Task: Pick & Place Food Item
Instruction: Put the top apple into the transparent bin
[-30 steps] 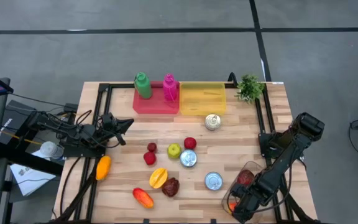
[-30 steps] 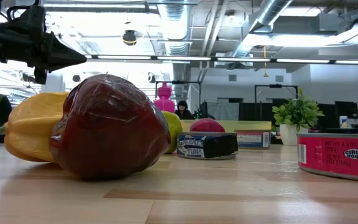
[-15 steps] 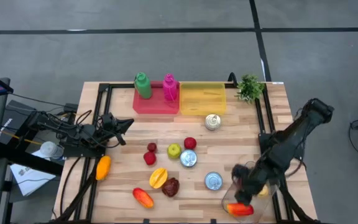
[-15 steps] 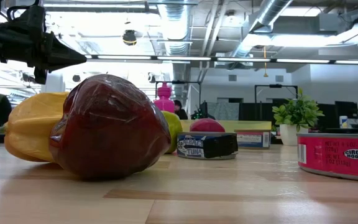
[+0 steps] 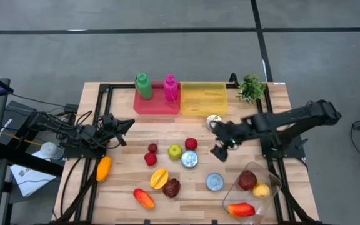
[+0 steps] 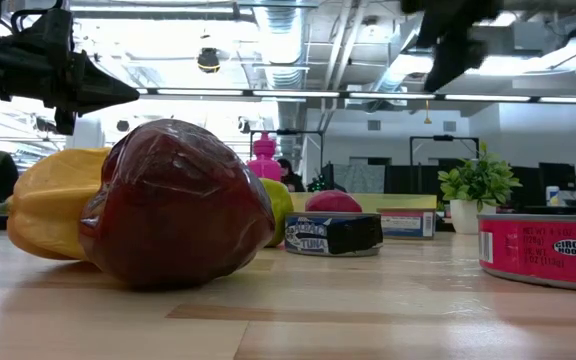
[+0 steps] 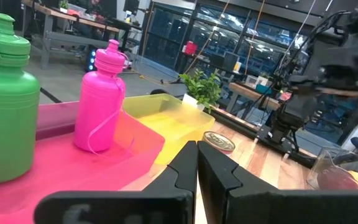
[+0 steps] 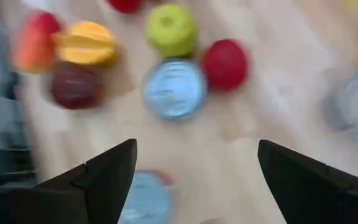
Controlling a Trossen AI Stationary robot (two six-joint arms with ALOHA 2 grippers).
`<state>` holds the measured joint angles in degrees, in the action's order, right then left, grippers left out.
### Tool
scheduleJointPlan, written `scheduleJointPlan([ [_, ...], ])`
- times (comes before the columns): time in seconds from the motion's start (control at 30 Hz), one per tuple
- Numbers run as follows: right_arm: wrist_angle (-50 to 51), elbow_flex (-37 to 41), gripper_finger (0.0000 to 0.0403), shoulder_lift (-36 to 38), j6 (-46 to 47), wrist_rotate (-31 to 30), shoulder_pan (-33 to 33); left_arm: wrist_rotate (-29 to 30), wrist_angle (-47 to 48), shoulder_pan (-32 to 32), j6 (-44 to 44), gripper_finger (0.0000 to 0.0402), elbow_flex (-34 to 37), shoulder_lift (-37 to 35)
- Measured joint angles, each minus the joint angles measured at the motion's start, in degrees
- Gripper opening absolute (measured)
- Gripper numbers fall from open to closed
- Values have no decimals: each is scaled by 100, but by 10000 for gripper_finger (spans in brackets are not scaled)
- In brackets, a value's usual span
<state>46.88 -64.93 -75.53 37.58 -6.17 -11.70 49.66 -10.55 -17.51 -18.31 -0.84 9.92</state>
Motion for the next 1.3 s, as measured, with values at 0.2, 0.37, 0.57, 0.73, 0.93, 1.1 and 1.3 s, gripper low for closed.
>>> scheduleJointPlan([
  [0.2,-636,0,329,-821,-1640,211,669,-12,-69,2,2,1,-2,46],
  [0.37,-1496,-7,329,-1454,-2704,316,876,-10,-185,0,0,1,-9,211],
  [0.57,-2086,-5,329,-2118,-3499,335,953,-12,-226,0,0,1,0,370],
  [0.73,-2305,-154,329,-2627,-3506,335,1072,-59,-258,0,2,1,-3,504],
  [0.93,-2236,-250,329,-3049,-3475,357,1155,-76,-355,0,2,1,-8,770],
  [1.1,-2200,-295,329,-3166,-3420,471,1186,-95,-334,0,2,1,0,885],
  [1.3,-2204,-293,298,-3167,-3305,476,1186,-123,-341,0,2,1,0,965],
])
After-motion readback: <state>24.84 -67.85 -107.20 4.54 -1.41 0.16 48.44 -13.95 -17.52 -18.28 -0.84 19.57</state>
